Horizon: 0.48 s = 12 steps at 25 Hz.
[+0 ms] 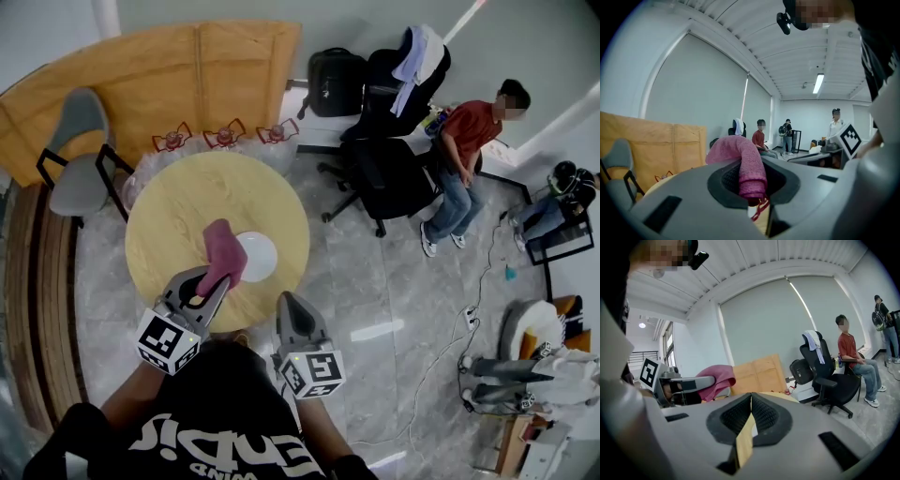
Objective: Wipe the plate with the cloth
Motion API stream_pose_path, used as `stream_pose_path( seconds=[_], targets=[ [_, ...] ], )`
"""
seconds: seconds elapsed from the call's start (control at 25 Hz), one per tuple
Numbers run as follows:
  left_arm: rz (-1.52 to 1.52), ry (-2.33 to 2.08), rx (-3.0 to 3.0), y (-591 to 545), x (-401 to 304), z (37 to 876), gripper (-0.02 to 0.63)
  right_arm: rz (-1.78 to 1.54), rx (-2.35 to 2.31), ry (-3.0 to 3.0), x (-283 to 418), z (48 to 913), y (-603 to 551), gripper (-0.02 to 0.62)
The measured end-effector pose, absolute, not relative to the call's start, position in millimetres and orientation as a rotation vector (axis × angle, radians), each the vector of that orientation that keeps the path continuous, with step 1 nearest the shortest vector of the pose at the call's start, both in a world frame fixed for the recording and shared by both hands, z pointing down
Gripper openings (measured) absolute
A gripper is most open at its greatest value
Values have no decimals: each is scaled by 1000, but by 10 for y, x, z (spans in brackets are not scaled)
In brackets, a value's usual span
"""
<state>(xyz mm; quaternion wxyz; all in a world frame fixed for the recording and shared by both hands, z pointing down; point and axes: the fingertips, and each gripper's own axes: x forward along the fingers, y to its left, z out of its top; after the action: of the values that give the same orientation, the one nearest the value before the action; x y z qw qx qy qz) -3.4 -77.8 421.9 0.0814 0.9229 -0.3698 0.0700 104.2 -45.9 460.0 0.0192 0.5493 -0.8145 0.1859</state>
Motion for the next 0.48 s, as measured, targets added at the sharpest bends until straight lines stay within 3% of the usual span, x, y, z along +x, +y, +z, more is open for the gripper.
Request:
stream_pose_path(
  seconds=[0.48],
  targets=[
    [282, -1033, 2755, -1227, -119, 4485, 52, 685, 1682, -2418, 952, 5223, -942, 23]
  ],
)
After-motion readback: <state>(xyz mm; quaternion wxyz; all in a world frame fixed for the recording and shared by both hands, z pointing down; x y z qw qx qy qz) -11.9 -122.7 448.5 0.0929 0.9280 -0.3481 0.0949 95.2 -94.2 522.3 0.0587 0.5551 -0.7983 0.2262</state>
